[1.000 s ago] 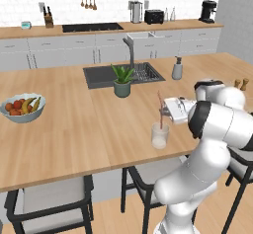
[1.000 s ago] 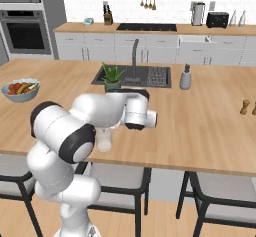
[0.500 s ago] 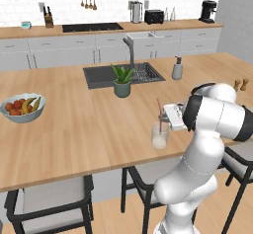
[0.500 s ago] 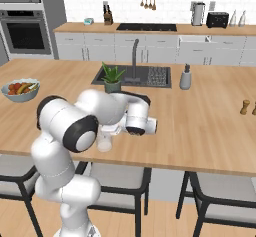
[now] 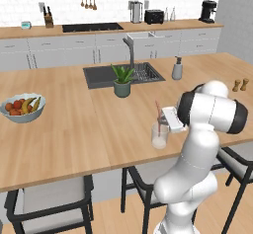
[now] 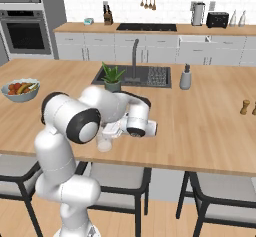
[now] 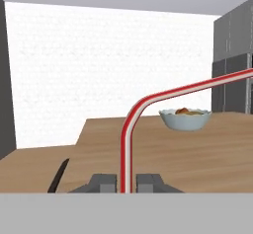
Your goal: Take a straw from the drawer in front and place it inside the glass cup on the dining counter.
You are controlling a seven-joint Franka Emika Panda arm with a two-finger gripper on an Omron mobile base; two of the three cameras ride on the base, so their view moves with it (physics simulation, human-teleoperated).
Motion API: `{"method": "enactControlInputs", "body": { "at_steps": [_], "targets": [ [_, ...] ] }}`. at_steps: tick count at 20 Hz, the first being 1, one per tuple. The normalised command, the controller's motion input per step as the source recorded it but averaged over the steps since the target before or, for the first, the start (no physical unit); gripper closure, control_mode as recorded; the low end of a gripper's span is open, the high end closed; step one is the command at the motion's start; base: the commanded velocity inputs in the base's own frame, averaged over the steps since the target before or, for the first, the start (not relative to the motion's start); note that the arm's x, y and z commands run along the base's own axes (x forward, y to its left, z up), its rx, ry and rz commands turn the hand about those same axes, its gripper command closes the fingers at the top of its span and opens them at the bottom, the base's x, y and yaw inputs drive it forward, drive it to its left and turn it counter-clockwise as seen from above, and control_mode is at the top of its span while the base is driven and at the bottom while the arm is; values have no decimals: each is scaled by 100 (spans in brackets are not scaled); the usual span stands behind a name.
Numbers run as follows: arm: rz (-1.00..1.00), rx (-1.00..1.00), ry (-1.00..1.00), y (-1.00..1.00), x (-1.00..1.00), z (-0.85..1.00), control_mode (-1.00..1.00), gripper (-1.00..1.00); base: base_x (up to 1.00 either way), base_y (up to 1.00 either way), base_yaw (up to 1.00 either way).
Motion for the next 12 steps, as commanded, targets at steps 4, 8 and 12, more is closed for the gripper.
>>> {"method": "enactControlInputs", "body": {
  "at_steps": [4, 8, 12],
  "targets": [
    [0, 0, 0, 0, 9, -17, -100, 100, 0, 0, 0],
    [0, 0, 0, 0, 5, -21, -100, 100, 0, 0, 0],
    [0, 0, 0, 0, 2, -17, -100, -100, 0, 0, 0]
  ]
}}
